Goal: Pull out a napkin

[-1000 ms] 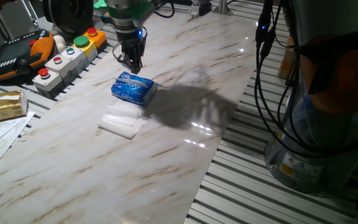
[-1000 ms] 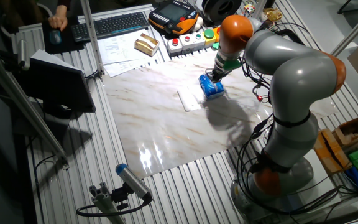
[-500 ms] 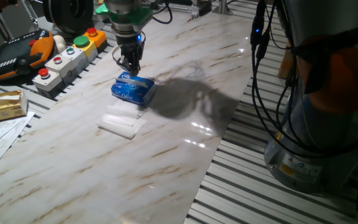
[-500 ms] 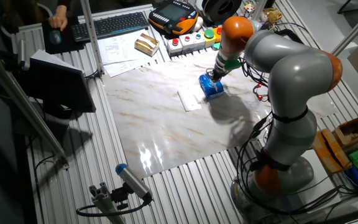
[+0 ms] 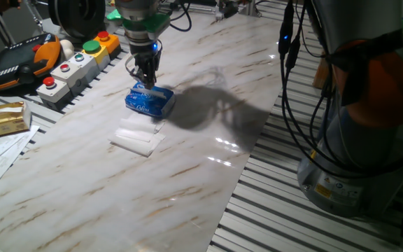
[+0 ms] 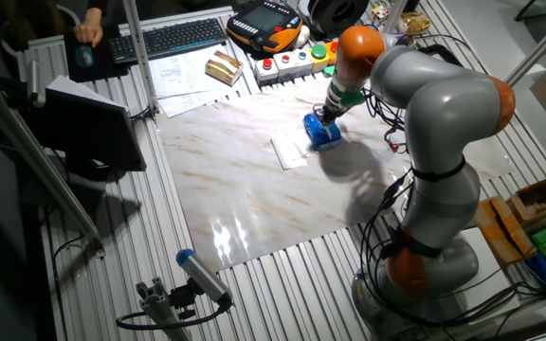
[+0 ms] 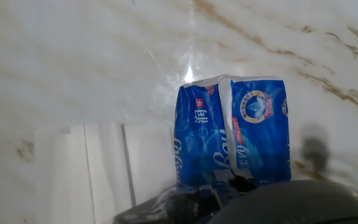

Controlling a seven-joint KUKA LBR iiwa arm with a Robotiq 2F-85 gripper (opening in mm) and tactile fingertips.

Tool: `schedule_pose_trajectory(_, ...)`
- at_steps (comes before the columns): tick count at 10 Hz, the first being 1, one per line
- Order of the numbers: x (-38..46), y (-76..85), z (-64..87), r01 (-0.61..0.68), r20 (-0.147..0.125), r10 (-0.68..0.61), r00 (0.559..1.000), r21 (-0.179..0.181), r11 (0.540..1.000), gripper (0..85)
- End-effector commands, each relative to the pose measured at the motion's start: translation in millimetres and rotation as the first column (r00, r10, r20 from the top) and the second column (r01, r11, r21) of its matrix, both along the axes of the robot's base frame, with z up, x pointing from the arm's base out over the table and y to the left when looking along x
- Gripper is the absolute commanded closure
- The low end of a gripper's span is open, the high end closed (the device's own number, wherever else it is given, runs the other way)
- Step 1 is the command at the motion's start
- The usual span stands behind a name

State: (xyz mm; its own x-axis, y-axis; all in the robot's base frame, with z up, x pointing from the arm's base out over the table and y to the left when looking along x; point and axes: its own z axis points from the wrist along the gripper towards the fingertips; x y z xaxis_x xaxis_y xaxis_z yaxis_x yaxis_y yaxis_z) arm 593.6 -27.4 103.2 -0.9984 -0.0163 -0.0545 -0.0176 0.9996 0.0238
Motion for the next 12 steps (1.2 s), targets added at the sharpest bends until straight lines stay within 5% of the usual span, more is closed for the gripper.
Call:
schedule_pose_trajectory(1,0.4,-0.7,-1.0,-0.001,0.0,0.001,1.0,0.0,1.0,84.3)
schedule_pose_trajectory(7,5.4,-4.4,-12.8,-0.011,-0.004,0.011,1.0,0.002,1.0,84.3)
schedule_pose_trajectory(9,7.2,-7.6,-12.7,-0.023,-0.017,0.024,1.0,0.03,0.999,81.7)
schedule_pose_trajectory(11,7.1,-7.1,-11.1,-0.011,-0.006,0.011,1.0,0.016,1.0,52.3)
schedule_pose_trajectory(12,7.2,-7.0,-12.0,-0.009,0.003,0.009,1.0,0.013,1.0,45.7)
